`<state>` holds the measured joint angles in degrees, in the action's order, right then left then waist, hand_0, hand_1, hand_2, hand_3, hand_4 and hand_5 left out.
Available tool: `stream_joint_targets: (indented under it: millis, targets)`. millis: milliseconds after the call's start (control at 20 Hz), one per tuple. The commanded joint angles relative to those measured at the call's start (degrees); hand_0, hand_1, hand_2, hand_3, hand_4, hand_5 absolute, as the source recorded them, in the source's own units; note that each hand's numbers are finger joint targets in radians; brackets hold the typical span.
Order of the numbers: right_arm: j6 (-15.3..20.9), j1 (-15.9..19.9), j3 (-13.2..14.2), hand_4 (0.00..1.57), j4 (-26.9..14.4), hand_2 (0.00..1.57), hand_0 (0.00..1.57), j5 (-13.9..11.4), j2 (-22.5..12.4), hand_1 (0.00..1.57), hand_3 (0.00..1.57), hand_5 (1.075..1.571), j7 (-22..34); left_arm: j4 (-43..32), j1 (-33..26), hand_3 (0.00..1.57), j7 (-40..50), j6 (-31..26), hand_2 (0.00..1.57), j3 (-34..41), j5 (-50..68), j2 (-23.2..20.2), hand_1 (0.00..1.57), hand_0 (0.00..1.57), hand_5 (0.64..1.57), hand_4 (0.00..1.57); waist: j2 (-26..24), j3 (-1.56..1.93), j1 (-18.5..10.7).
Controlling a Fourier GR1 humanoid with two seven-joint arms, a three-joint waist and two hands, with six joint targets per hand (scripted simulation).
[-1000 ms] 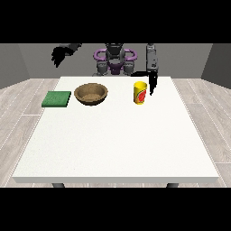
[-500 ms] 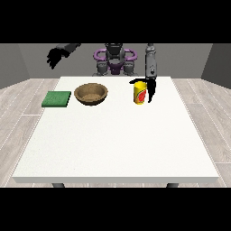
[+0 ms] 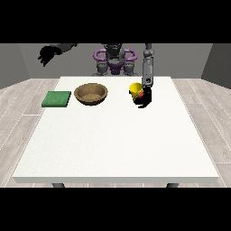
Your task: Pick the cup and pour the ball into the bowl, then pick the bowl and place it on the pad
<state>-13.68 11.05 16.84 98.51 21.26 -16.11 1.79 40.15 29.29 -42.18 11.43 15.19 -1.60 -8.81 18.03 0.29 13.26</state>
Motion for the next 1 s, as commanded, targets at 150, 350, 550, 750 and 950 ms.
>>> stream_joint_targets:
  millis: [150,350,550,750,950]
  targets:
    - [-4.26,0.53,5.83,0.63,-12.43,0.0,0.0,4.47,-4.72,0.0,0.18,1.566,0.75,-0.74,1.78,1.57,11.25,6.87,1.57,-6.34,-6.77,1.82,1.28,1.28,1.413,1.41,-9.17,-0.2,-2.98]
    - [-4.26,-0.8,4.73,0.64,-12.55,0.0,0.0,3.03,-4.79,0.0,0.33,1.565,1.78,-1.36,4.79,1.57,16.1,12.63,1.57,-10.29,-13.12,1.15,1.29,1.29,1.446,1.41,-12.31,-0.2,-2.23]
    - [-4.67,-0.76,3.94,0.63,-17.71,0.0,0.0,2.21,-4.33,0.0,0.25,1.562,2.08,-2.34,7.44,1.57,24.27,22.67,1.57,-19.74,-26.75,1.64,1.34,1.34,1.525,1.41,-15.42,0.07,-3.59]
    - [-5.53,0.8,4.83,0.67,-20.23,0.0,0.0,3.2,-5.15,0.0,0.15,1.561,1.87,-7.22,11.73,1.57,35.03,26.29,1.57,-26.72,-39.05,-1.09,1.36,1.36,1.535,1.46,-16.39,0.08,-2.82]
    - [-7.54,1.81,7.4,0.68,-25.54,0.0,0.0,4.76,-8.34,0.0,0.0,1.559,2.58,-10.24,16.38,1.57,49.07,25.84,1.57,-32.75,-47.81,5.5,1.36,1.36,1.535,1.46,-19.58,-0.09,-4.61]
